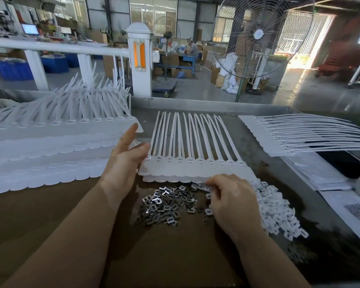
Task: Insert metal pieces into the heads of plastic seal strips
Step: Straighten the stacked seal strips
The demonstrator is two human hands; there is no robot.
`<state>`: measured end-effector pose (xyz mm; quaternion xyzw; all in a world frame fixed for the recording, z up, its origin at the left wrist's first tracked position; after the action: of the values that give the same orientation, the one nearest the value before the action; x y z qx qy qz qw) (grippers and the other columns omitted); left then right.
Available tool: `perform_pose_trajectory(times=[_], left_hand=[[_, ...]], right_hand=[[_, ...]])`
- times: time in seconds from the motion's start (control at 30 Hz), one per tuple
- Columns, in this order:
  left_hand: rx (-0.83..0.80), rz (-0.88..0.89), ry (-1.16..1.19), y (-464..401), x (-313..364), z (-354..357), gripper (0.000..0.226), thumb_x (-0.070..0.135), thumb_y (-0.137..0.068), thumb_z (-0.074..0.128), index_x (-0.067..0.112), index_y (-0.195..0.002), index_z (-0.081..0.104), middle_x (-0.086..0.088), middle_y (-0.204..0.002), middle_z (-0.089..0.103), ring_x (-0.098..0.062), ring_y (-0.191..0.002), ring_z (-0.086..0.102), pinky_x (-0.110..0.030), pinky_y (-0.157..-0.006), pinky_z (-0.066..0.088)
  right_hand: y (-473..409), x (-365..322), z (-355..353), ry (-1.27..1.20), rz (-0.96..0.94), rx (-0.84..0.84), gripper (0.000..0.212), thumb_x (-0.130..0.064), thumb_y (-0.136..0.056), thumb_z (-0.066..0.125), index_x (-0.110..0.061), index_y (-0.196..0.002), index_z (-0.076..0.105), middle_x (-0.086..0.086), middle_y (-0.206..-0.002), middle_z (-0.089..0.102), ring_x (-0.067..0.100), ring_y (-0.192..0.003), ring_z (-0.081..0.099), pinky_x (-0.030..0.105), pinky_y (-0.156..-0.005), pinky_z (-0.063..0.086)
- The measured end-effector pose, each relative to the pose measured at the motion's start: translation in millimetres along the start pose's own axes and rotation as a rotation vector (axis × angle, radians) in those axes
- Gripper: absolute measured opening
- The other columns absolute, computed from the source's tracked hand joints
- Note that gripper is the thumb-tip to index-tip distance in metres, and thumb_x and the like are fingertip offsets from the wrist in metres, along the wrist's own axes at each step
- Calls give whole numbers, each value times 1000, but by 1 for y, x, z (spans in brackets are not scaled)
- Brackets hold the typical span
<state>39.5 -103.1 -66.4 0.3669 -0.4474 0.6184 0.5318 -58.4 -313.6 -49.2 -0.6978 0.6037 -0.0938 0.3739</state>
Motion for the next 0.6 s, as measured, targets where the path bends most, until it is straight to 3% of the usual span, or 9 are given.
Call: perform_pose_trajectory(times=[0.1,0.23,0.37,0.47,0.6], left_hand=[[-6,-37,158,-4,3,-2,49,-2,-88,51,26,-128,49,11,-136,44,-3,-103,62,-25,-85,45],[-38,-58,227,-3,3,-1,51,-4,-87,50,20,-132,49,10,-138,45,-5,-109,60,-27,-84,46],[-240,-48,160,8,6,18,60,3,-76,62,23,-131,51,14,-130,56,-9,-118,56,-28,-88,44],[-388,-106,32,18,-5,36,54,14,-72,63,23,-125,57,9,-127,60,-9,-118,56,-29,-91,44],[-169,-190,66,12,-14,25,46,20,-67,74,12,-111,66,-2,-118,64,-22,-114,57,-28,-83,46]], right_hand=[[0,0,-1,-15,-2,1,17,5,-67,69,-9,-76,69,1,-72,68,24,-70,62,35,-68,48],[0,0,0,-26,-1,-4,18,6,-68,68,-9,-77,69,1,-72,68,24,-71,62,36,-68,50],[0,0,0,-37,8,-9,18,7,-68,68,-9,-77,69,2,-72,68,24,-71,62,37,-68,50],[0,0,0,-51,9,-15,16,6,-70,67,-9,-77,69,2,-72,68,24,-71,61,38,-68,50],[0,1,0,-65,14,-19,15,5,-71,67,-9,-77,68,2,-73,68,24,-72,61,38,-69,49]])
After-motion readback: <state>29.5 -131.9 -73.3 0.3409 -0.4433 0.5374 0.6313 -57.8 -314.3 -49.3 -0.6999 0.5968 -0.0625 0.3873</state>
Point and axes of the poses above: each hand's wrist, its own y-axis away from the middle knuckle, its own z-axis out of the palm, x = y × z, the point moved 7 cm from there along -y, towards the middle knuckle
